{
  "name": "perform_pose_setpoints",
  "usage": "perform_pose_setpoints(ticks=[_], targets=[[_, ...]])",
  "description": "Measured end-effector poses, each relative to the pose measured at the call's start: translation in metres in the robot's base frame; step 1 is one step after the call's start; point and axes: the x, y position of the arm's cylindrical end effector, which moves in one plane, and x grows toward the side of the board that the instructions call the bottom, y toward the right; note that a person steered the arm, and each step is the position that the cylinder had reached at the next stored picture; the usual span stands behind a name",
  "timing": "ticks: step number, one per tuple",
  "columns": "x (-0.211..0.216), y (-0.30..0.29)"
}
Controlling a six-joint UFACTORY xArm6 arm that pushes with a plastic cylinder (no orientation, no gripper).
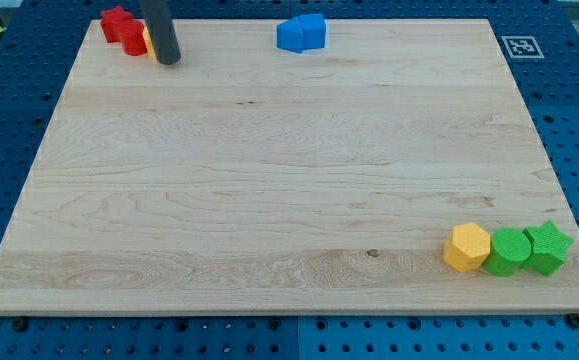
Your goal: Nudge blue cube along with blue triangle a bit left
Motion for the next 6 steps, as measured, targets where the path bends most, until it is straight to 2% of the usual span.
perform_pose_setpoints(ticks=[1,2,3,4,5,6], targets=[[0.022,0.081],[0.059,0.191],[0.058,0.296],[0.014,0.344],[-0.03,0.342],[-0.04,0.321]])
